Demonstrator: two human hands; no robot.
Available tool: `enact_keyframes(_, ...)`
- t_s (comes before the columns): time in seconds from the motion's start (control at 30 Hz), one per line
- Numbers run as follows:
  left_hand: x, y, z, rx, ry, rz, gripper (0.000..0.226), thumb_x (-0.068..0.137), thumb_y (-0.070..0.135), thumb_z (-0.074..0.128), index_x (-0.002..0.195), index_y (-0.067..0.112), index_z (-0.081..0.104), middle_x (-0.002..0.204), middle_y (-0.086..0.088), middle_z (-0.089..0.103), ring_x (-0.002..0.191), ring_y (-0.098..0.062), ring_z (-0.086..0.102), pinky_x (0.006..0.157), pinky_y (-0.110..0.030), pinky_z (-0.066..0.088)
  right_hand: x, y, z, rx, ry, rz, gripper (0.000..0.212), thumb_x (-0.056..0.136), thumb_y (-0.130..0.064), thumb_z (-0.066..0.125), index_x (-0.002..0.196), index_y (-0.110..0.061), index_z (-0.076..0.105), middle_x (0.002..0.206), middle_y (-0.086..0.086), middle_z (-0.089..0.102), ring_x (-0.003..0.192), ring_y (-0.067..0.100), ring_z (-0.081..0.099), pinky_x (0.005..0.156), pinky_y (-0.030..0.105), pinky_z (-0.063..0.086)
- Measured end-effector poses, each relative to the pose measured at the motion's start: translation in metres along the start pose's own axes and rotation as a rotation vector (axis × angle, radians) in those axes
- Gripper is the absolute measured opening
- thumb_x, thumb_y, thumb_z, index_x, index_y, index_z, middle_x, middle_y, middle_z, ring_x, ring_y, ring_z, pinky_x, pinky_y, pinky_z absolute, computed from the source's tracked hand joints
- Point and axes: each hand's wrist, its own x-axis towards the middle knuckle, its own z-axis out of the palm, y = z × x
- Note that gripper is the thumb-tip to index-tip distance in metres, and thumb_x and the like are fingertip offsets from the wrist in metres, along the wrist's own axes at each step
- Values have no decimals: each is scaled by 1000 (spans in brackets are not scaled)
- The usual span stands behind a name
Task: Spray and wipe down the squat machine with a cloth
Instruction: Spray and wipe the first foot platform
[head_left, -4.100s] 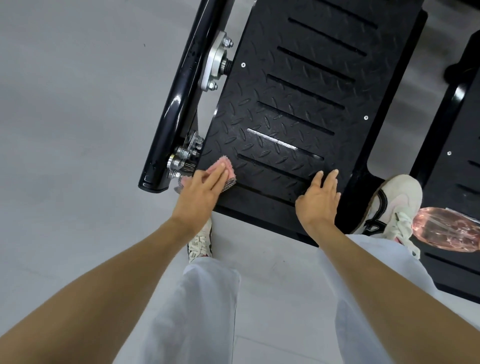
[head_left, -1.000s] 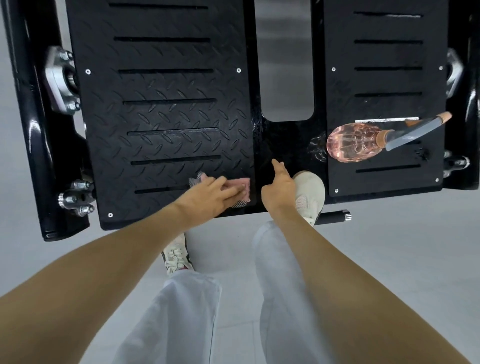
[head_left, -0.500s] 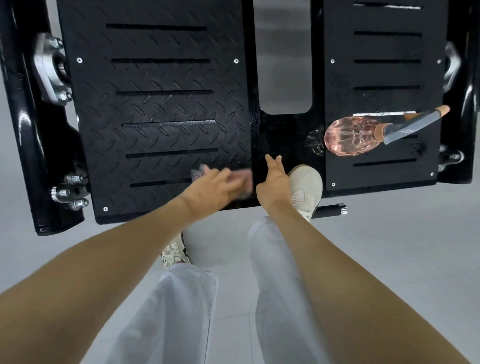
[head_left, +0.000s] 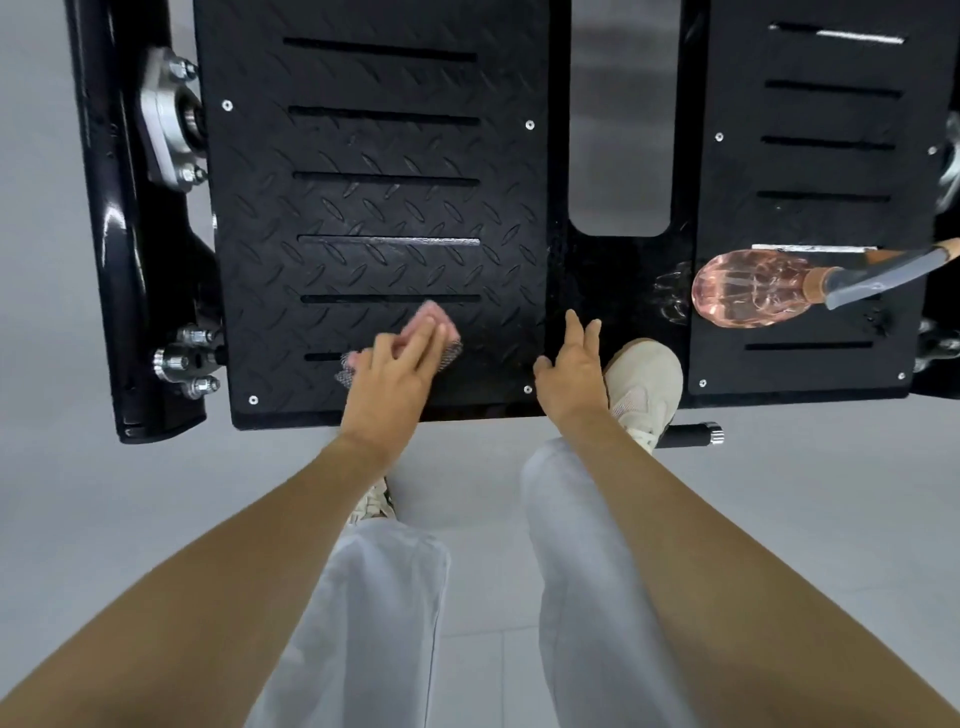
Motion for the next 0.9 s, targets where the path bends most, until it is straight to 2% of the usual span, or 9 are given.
enact_keyframes(0.1, 0, 22, 7, -115, -28, -129, 82, 71, 3, 70, 145, 10, 36, 141, -4, 46, 87, -26, 46, 71, -33, 48, -10, 5, 13, -92, 57, -29, 66, 97, -9, 42, 153, -13, 7, 160, 4, -11, 140, 21, 27, 88, 24, 41)
enact_keyframes(0.27, -1, 31, 6, 41, 1, 320, 76, 59, 23, 77, 132, 22, 57, 129, 7, 59, 83, -20, 58, 65, -30, 49, -26, 7, 32, -181, -34, -53, 66, 96, -2, 41, 153, -9, 8, 160, 1, -8, 145, 16, 16, 104, 20, 29)
enact_keyframes(0.33, -7, 15, -1, 99, 9, 269, 76, 65, 21, 71, 138, 22, 50, 136, 6, 53, 89, -21, 56, 71, -31, 48, -25, 8, 36, -215, -64, -72, 68, 94, 0, 41, 152, -6, 6, 160, 3, -10, 145, 19, 18, 113, 24, 26)
enact_keyframes(0.43, -27, -8, 1, -63, -86, -79, 84, 78, 4, 62, 150, 16, 21, 152, -3, 25, 106, -29, 44, 86, -38, 44, -24, 9, 36, -275, -104, -75, 74, 91, 1, 43, 152, -7, 3, 160, 3, -12, 134, 24, 39, 110, 38, 35)
enact_keyframes(0.5, -38, -12, -2, -180, -91, -312, 83, 82, -4, 56, 152, 14, 15, 156, -2, 17, 108, -30, 39, 86, -36, 42, -22, 7, 33, -328, -112, -59, 75, 93, -1, 45, 153, -9, 1, 160, 1, -14, 131, 27, 43, 106, 40, 39)
enact_keyframes(0.57, -38, 4, -6, -248, -163, -399, 83, 86, -1, 52, 153, 17, 6, 159, 3, 5, 111, -26, 34, 82, -30, 38, -20, 3, 32, -363, -113, -22, 75, 94, -5, 48, 153, -8, 1, 160, 2, -14, 134, 30, 38, 102, 39, 43)
enact_keyframes(0.63, -28, 22, -8, -236, -178, -327, 87, 85, 2, 57, 152, 18, 4, 157, 2, 5, 108, -25, 35, 79, -30, 38, -18, -1, 33, -378, -102, -14, 75, 94, -6, 49, 152, -6, 3, 160, 5, -13, 135, 31, 36, 103, 38, 42)
enact_keyframes(0.8, -18, 18, -6, -139, -168, -52, 90, 85, 8, 58, 152, 16, -2, 158, 1, 4, 111, -25, 35, 91, -33, 40, -15, 13, 36, -344, -94, -57, 78, 90, -1, 50, 153, -15, 6, 160, -4, -13, 134, 32, 39, 100, 41, 45)
enact_keyframes(0.9, -33, -8, 3, -81, -145, -109, 92, 82, 6, 62, 152, 15, 4, 158, -1, 9, 113, -28, 38, 92, -37, 40, -14, 23, 37, -358, -94, -86, 81, 89, 1, 47, 153, -21, 3, 158, -11, -16, 134, 36, 37, 92, 44, 50)
